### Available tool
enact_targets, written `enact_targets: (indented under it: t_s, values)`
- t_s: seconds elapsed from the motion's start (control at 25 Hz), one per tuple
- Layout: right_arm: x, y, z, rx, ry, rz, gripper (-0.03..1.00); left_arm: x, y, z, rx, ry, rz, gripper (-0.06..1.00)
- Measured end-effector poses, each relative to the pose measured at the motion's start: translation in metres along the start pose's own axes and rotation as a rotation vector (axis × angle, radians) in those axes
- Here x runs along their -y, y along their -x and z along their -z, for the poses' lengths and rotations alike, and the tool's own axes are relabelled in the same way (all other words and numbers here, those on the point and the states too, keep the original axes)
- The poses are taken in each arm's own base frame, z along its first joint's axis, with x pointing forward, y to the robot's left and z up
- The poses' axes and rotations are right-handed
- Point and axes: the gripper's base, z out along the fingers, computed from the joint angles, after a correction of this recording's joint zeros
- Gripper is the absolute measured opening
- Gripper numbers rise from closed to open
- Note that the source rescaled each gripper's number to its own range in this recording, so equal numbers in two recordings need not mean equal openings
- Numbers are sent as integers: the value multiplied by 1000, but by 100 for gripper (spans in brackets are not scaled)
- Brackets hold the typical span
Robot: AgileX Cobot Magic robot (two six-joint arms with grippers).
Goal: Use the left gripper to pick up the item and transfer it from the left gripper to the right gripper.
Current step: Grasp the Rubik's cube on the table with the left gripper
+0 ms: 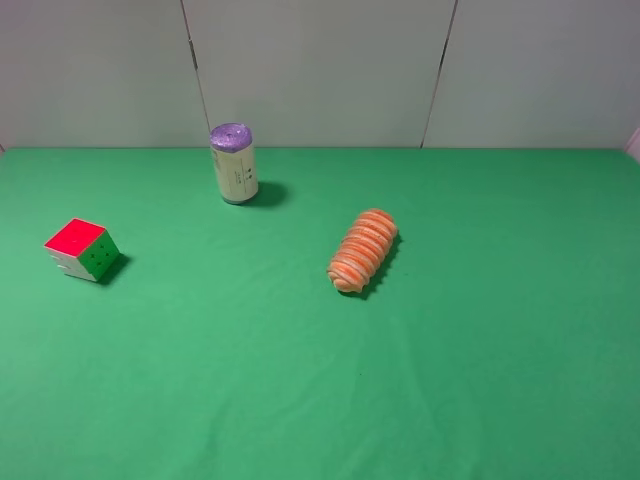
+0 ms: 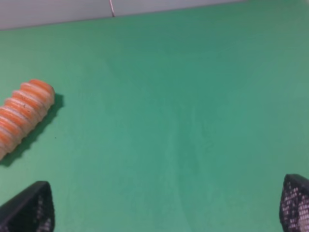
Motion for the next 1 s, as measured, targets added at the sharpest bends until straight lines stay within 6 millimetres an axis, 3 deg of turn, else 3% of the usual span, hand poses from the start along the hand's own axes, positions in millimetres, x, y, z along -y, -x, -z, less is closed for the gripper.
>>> enact_targets:
  t_s: [0.2,0.44,0.76,1.0]
  values:
    - [0,0,0,0,0,0,100,0,0,0,0,0,0,77]
    - [0,0,0,0,0,0,100,0,6,6,-49,1,0,97]
    - [0,0,0,0,0,0,100,-5,65,13,-167,51,-21,100]
    - [0,0,0,0,0,0,100,-7,113,-8,-296,76,-36,100]
